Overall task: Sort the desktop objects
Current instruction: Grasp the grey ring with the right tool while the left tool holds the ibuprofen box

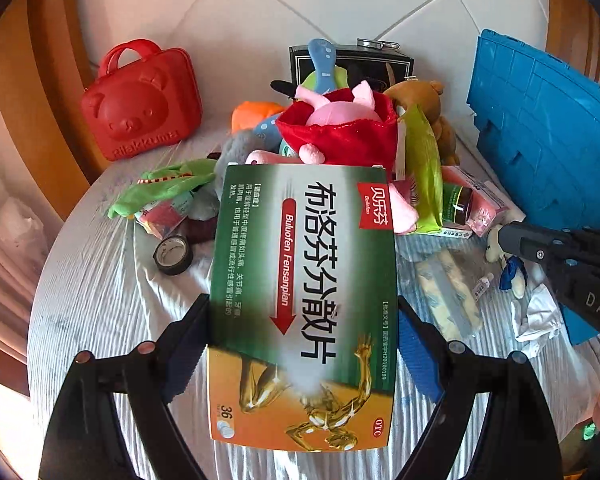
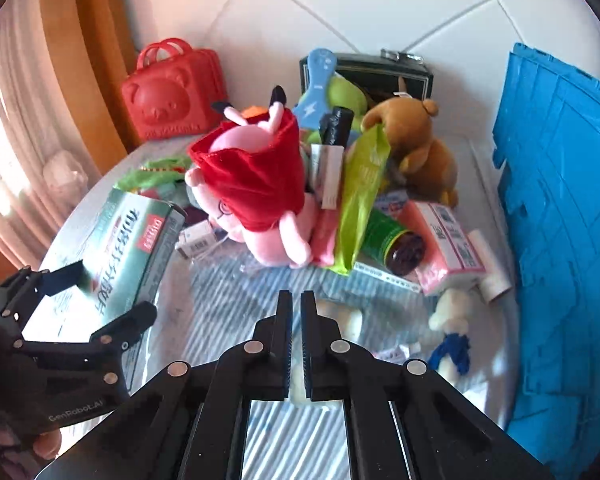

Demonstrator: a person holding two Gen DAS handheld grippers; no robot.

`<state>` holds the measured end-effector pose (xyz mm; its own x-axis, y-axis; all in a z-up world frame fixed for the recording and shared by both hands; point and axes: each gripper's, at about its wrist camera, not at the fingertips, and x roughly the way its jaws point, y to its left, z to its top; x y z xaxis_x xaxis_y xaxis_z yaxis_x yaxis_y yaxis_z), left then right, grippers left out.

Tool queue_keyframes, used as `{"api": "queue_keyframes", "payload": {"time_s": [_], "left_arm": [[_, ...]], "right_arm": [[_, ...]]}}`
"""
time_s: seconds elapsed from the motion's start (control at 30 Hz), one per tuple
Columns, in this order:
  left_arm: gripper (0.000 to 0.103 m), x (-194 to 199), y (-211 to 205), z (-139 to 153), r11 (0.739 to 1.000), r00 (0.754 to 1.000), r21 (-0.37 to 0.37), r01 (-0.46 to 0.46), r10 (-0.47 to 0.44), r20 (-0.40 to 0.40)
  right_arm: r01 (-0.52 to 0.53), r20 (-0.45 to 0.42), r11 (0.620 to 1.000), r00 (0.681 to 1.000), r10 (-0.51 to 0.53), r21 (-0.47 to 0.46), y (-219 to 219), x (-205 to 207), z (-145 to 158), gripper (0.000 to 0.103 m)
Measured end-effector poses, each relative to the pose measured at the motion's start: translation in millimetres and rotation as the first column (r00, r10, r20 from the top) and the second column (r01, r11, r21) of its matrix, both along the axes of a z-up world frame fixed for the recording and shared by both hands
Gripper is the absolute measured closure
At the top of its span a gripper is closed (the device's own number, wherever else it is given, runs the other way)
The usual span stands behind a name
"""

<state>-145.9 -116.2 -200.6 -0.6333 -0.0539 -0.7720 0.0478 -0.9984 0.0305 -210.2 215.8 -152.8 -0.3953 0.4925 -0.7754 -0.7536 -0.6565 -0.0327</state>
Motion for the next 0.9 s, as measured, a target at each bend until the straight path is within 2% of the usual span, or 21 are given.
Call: {"api": "queue_keyframes", "payload": {"time_s": [0.03,0.07,0.13,0.17,0.2,0.3,0.4,0.57,0.73,0.9], "left_arm": [[0.016,-3,2,1,1.0,1.0,-0.001,-0.002,0.002,0.007],[0.016,-1,2,-3,1.0,1.0,0.001,-0.003,0.003,0.021],[0.016,7,8,-13,1.0,0.998,0.008,-0.014,0.013,0.054],[0.016,6,7,-21,1.0,0.997,0.002,-0.021,0.021,0.075],[0.016,7,9,-27,1.0,0.995,-0.003,-0.028,0.028,0.091],[0.016,7,7,-48,0.999,0.988,-0.012,-0.05,0.052,0.143],[0.016,2,5,-60,0.998,0.985,-0.022,-0.062,0.064,0.161],[0.017,-14,0,-72,0.996,0.983,-0.059,-0.07,0.079,0.169],[0.016,-33,-2,-84,0.993,0.983,-0.102,-0.057,0.074,0.17],[0.017,-44,-5,-95,0.995,0.979,-0.091,-0.044,0.061,0.196]], "right_arm": [[0.011,-0.003,1.0,1.0,-0.011,-0.017,5,6,0,0.098],[0.016,0.007,0.999,1.0,-0.016,-0.03,5,8,-4,0.092],[0.034,0.025,0.996,0.999,-0.032,-0.078,3,20,-18,0.061],[0.04,0.032,0.993,0.999,-0.036,-0.108,2,25,-23,0.03],[0.04,0.038,0.99,0.999,-0.035,-0.135,5,29,-31,0.02],[0.039,0.067,0.983,0.997,-0.028,-0.177,4,37,-52,0.02],[0.026,0.076,0.979,0.997,-0.011,-0.203,7,28,-66,0.02],[0.024,0.11,0.978,0.994,-0.002,-0.205,20,2,-87,0.007],[0.057,0.137,0.97,0.99,-0.024,-0.238,37,-15,-119,0.007],[0.11,0.144,0.96,0.987,-0.074,-0.258,51,-17,-139,0.01]]}}
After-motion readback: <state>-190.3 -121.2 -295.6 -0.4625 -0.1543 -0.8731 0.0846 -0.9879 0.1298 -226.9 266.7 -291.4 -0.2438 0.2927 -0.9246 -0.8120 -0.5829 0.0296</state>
